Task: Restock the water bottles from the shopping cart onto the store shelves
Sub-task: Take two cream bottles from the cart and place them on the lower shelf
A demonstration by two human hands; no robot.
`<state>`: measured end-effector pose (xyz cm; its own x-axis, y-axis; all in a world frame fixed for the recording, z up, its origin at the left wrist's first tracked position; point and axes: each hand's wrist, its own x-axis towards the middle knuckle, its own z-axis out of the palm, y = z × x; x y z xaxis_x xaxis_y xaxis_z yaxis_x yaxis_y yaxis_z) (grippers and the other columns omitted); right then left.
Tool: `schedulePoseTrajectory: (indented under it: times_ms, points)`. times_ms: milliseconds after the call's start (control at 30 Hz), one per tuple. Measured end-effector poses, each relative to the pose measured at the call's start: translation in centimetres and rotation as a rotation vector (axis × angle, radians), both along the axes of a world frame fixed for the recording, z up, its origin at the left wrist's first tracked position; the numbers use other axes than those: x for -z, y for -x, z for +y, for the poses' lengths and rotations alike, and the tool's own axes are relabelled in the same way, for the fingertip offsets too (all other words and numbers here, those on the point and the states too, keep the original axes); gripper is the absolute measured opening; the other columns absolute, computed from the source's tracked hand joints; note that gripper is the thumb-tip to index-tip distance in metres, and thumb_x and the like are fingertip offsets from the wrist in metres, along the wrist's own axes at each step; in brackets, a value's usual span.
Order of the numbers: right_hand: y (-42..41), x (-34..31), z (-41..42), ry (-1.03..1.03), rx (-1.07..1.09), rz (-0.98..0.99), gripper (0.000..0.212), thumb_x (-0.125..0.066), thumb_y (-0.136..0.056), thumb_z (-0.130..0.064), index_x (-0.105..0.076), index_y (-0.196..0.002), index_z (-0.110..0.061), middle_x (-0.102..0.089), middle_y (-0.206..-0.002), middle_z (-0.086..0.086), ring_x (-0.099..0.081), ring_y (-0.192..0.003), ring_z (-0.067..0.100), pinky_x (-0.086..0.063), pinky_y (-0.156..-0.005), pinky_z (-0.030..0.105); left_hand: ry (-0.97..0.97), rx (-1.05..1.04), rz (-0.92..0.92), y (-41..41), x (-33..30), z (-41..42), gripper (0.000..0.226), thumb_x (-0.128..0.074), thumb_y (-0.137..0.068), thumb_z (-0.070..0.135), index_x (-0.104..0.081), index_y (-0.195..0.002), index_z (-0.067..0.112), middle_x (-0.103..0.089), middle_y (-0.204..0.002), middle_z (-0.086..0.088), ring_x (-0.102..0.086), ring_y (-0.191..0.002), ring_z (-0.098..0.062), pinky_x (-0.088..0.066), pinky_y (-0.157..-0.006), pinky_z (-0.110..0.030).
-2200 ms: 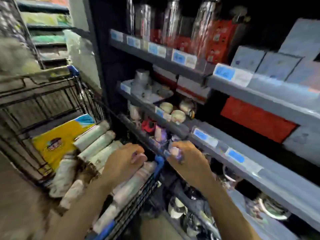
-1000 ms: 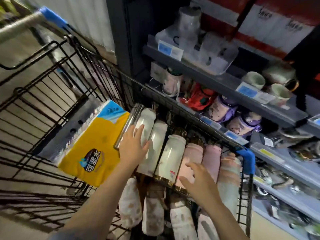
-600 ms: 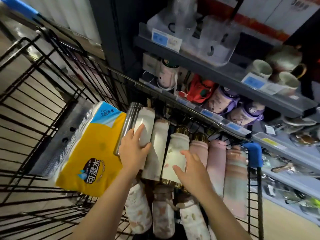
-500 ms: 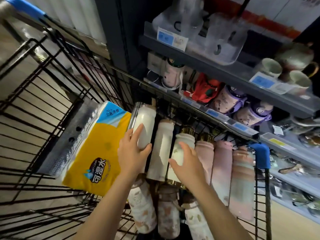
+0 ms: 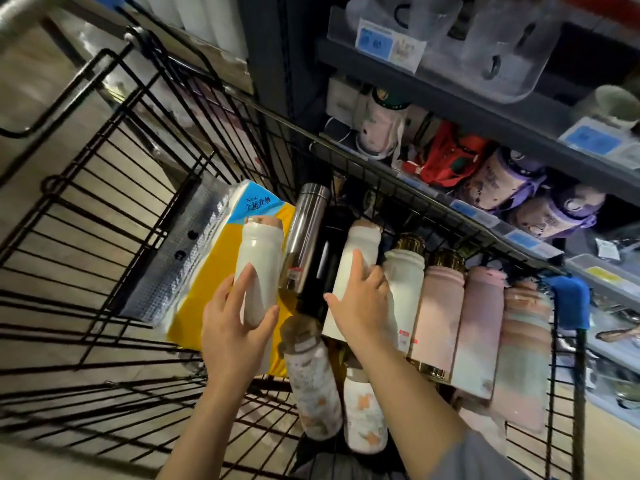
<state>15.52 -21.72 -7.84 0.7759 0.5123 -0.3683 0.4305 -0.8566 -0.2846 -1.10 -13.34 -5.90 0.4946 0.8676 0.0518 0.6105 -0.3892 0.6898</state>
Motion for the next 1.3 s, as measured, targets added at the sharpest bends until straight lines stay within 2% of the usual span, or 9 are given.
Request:
schedulePoseTrajectory:
  times_ms: [233, 467, 633, 767, 1000, 1067, 1133, 1233, 1300]
  points:
    - [0.2, -0.1, 0.9, -0.054, 0.110, 0.091, 0.086, -0.068, -0.086, -0.031, -0.007, -0.147, -0.029, -0.014, -0.148, 0.016, -0.050, -0.115, 0.036, -0.049, -0.091, 0.039, 0.006, 0.014, 0.024, 0.6, 0.1, -0.4, 0.070, -0.056, -0.074, 0.056, -0.039, -0.139, 0.035, -0.051, -0.133, -0.006, -0.049, -0.116, -0.026, -0.039, -0.084, -0.032]
    - [0.0, -0.5, -0.1, -0.275, 0.241, 0.212, 0.086, -0.071, -0.081, -0.013, -0.016, -0.146, -0.032, -0.025, -0.143, 0.010, -0.044, -0.117, 0.029, -0.038, -0.078, 0.025, 0.009, 0.022, -0.001, 0.4, 0.1, -0.9, 0.069, -0.056, -0.074, 0.057, -0.039, -0.138, 0.037, -0.050, -0.135, -0.002, -0.048, -0.118, -0.024, -0.037, -0.086, -0.031]
    - [0.7, -2.0, -1.8, -0.398, 0.175, 0.236, 0.091, -0.073, -0.078, -0.013, -0.017, -0.146, -0.036, -0.024, -0.145, 0.005, -0.046, -0.115, 0.024, -0.045, -0.085, 0.028, 0.000, 0.034, -0.028, -0.7, -0.3, -1.9, 0.071, -0.065, -0.074, 0.046, -0.039, -0.139, 0.035, -0.048, -0.138, 0.000, -0.045, -0.123, -0.021, -0.035, -0.088, -0.028]
    - [0.4, -4.7, -4.2, -0.489, 0.131, 0.262, 0.093, -0.072, -0.078, -0.015, -0.014, -0.147, -0.038, -0.022, -0.148, 0.001, -0.048, -0.116, 0.021, -0.048, -0.089, 0.032, -0.011, 0.066, -0.069, -2.0, -1.0, -3.4, 0.072, -0.067, -0.074, 0.042, -0.041, -0.139, 0.030, -0.049, -0.137, -0.003, -0.045, -0.124, -0.024, -0.040, -0.095, -0.037]
    - [-3.3, -10.5, -12.0, -0.774, 0.234, 0.241, 0.095, -0.075, -0.074, -0.013, -0.019, -0.144, -0.044, -0.029, -0.135, -0.022, -0.028, -0.112, -0.012, -0.035, -0.093, 0.011, -0.052, 0.153, -0.172, -7.4, -4.0, -9.0, 0.074, -0.080, -0.073, 0.024, -0.044, -0.138, 0.027, -0.050, -0.135, -0.008, -0.044, -0.125, -0.028, -0.039, -0.098, -0.040]
    - [-5.3, -12.0, -15.1, -0.852, 0.301, 0.206, 0.099, -0.079, -0.071, -0.012, -0.021, -0.145, -0.041, -0.029, -0.135, -0.024, -0.029, -0.121, -0.009, -0.035, -0.101, 0.016, -0.069, 0.218, -0.216, -9.8, -5.4, -11.2, 0.070, -0.078, -0.076, 0.031, -0.044, -0.137, 0.031, -0.048, -0.137, -0.007, -0.041, -0.127, -0.025, -0.034, -0.100, -0.035]
    - [-7.5, -13.5, -18.5, -0.945, 0.344, 0.164, 0.101, -0.082, -0.068, -0.009, -0.024, -0.145, -0.038, -0.032, -0.140, -0.020, -0.035, -0.130, 0.004, -0.042, -0.105, 0.034, -0.103, 0.287, -0.265, -12.3, -6.9, -13.7, 0.067, -0.071, -0.076, 0.039, -0.043, -0.136, 0.033, -0.048, -0.136, -0.005, -0.043, -0.124, -0.022, -0.031, -0.100, -0.027]
    - [-11.0, -16.2, -24.6, -1.089, 0.388, 0.112, 0.098, -0.081, -0.070, -0.002, -0.025, -0.143, -0.036, -0.035, -0.144, -0.010, -0.045, -0.128, 0.016, -0.050, -0.097, 0.038, -0.146, 0.370, -0.380, -16.5, -9.6, -18.1, 0.064, -0.064, -0.074, 0.046, -0.044, -0.134, 0.031, -0.049, -0.133, -0.006, -0.043, -0.119, -0.015, -0.028, -0.099, -0.009]
    - [-13.5, -17.9, -29.1, -1.167, 0.394, 0.038, 0.097, -0.082, -0.068, -0.005, -0.027, -0.140, -0.040, -0.039, -0.141, -0.010, -0.050, -0.121, 0.021, -0.051, -0.093, 0.041, -0.205, 0.409, -0.415, -19.9, -11.4, -21.6, 0.067, -0.071, -0.072, 0.042, -0.044, -0.133, 0.029, -0.050, -0.133, -0.009, -0.044, -0.117, -0.019, -0.035, -0.098, -0.018]
